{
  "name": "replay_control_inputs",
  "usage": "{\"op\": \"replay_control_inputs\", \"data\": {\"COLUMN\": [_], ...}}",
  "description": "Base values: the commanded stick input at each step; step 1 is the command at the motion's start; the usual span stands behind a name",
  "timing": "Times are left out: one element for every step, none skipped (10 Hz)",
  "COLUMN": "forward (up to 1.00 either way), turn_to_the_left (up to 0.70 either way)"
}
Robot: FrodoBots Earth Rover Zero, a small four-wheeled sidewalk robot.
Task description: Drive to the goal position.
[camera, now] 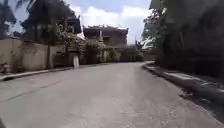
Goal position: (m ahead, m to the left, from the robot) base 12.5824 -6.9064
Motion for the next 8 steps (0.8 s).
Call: {"op": "replay_control_inputs", "data": {"forward": [1.00,1.00,1.00,1.00,1.00,1.00,1.00,1.00], "turn_to_the_left": [0.00,0.00,0.00,0.00,0.00,0.00,0.00,0.00]}}
